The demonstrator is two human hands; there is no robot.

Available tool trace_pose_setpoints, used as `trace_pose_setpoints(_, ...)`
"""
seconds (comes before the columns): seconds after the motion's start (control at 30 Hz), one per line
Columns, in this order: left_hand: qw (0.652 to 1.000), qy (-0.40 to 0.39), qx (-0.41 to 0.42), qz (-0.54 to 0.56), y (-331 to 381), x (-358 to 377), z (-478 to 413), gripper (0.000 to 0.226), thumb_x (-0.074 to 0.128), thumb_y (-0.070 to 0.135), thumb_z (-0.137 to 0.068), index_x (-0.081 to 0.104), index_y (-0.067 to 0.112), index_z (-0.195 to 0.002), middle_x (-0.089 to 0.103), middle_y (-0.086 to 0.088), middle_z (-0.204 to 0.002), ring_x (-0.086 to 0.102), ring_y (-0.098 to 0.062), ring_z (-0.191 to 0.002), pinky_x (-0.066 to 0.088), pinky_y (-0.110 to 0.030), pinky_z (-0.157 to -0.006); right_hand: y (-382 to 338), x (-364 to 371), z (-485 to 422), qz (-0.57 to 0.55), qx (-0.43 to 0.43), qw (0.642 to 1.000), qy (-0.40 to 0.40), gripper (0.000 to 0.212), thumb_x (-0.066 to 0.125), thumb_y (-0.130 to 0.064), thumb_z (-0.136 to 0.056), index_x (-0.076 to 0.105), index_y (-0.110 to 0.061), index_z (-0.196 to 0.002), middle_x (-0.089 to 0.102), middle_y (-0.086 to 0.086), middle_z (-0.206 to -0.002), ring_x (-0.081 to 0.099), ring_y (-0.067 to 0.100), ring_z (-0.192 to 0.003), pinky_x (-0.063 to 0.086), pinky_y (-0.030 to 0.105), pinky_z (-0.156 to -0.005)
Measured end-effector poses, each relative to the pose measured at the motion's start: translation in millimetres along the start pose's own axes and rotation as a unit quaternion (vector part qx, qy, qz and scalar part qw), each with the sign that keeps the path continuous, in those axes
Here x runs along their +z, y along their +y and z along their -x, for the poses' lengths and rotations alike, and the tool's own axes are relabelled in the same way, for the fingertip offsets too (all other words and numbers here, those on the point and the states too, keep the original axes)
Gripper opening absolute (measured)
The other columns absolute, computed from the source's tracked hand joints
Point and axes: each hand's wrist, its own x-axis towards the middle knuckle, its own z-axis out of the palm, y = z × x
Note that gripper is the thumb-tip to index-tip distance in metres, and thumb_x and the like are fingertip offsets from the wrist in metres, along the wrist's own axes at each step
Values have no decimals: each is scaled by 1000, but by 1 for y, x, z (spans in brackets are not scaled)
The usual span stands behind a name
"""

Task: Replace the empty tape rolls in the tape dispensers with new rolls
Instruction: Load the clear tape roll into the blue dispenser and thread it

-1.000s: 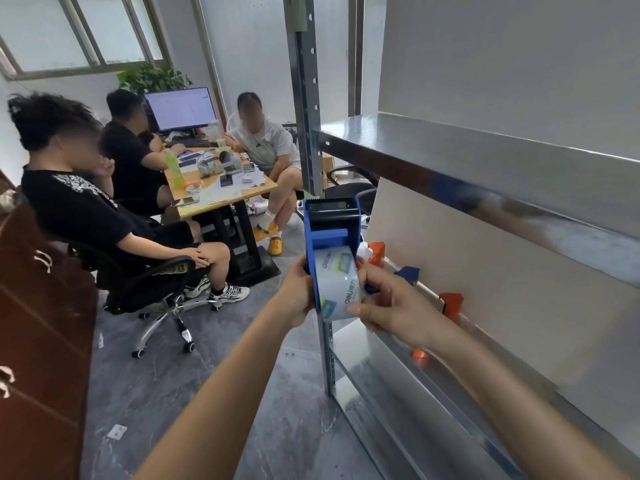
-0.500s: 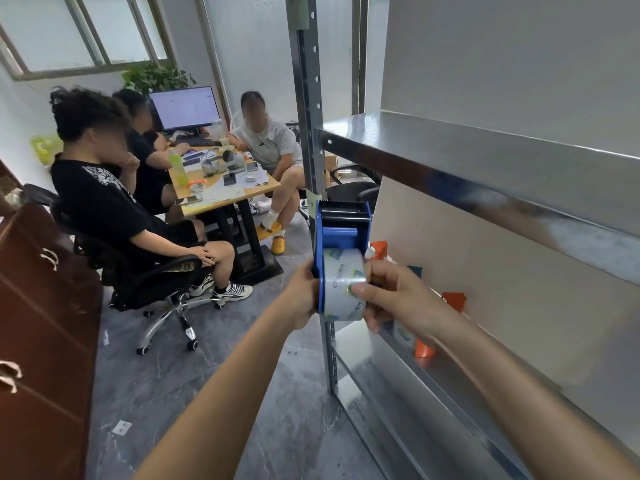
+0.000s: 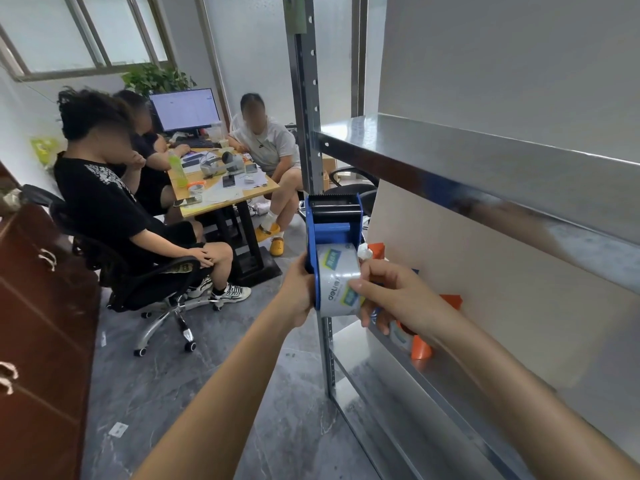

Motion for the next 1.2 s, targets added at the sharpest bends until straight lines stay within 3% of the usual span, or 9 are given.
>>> trace_pose_setpoints(0.17, 999, -12, 18, -27, -1, 0, -1, 35, 42, 18, -97, 47, 2, -128, 65, -20, -108, 68, -25, -81, 55, -38, -65, 10, -2, 0, 19, -29, 999, 1, 23, 57, -6, -93, 49, 16, -94, 65, 19, -81, 66, 19, -56, 49, 25, -41)
trace_pose_setpoints(0.33, 1000, -18, 3, -22, -5, 5, -1, 35, 42, 15, -97, 47, 0, -128, 67, -12, -98, 68, -22, -79, 54, -36, -64, 25, -4, 5, 114, -87, 989, 31, 15, 62, -10, -92, 57, 5, -94, 64, 20, -91, 71, 22, -70, 59, 39, -60)
trace_pose_setpoints(0.47, 1000, -15, -5, -2, -9, 6, -1, 48, 49, 28, -90, 45, 5, -132, 61, -21, -120, 66, -29, -94, 54, -42, -74, 36, -6, 13, 275, -172, 942, 91, 19, 66, -33, -85, 65, -14, -87, 63, -2, -80, 60, 10, -69, 48, 20, -62)
trace_pose_setpoints(0.6, 1000, -24, 13, -8, -10, 9, -2, 43, 54, 16, -88, 47, 5, -128, 64, -12, -107, 65, -23, -87, 54, -36, -72, 12, -2, 8, 39, -48, 995, 82, 27, 58, -39, -93, 51, -19, -77, 50, -2, -63, 45, 14, -53, 36, 19, -46)
trace_pose_setpoints(0.77, 997, -45, 26, -49, -15, 11, -2, 30, 50, 4, -93, 52, 5, -122, 66, -12, -102, 66, -22, -86, 54, -32, -71, 5, -5, -7, -86, 62, 993, 58, 27, 59, -26, -95, 47, -14, -74, 42, -1, -53, 29, 9, -42, 21, 17, -36)
trace_pose_setpoints(0.87, 997, -52, 36, -40, -14, 9, -1, 25, 49, 4, -92, 54, 2, -117, 67, -12, -97, 68, -19, -80, 56, -32, -67, 12, -3, -6, -81, 20, 995, 48, 22, 60, -13, -94, 45, -10, -77, 40, 1, -55, 29, 5, -40, 24, 16, -37)
trace_pose_setpoints(0.97, 997, -67, 27, -8, -12, 7, -3, 39, 58, 22, -81, 56, 2, -114, 68, -9, -93, 68, -18, -76, 55, -31, -62, 15, 0, -1, -44, -35, 998, 20, 30, 64, -16, -84, 40, 2, -89, 45, 23, -77, 30, 22, -55, 25, 20, -44)
trace_pose_setpoints(1.07, 996, -80, 24, 9, -6, 6, -4, 39, 55, 30, -71, 59, 9, -103, 69, -2, -85, 68, -14, -72, 54, -29, -59, 16, 0, 0, -6, -59, 998, 14, 40, 68, -20, -79, 39, 5, -93, 41, 39, -77, 29, 27, -61, 29, 27, -47)
trace_pose_setpoints(1.2, 997, -70, 12, 18, -6, 7, -4, 39, 49, 27, -90, 51, 5, -122, 67, -4, -91, 68, -14, -74, 53, -29, -60, 8, -2, 2, -2, -54, 998, 26, 49, 70, -41, -77, 45, 1, -87, 43, 31, -72, 32, 27, -54, 27, 28, -45)
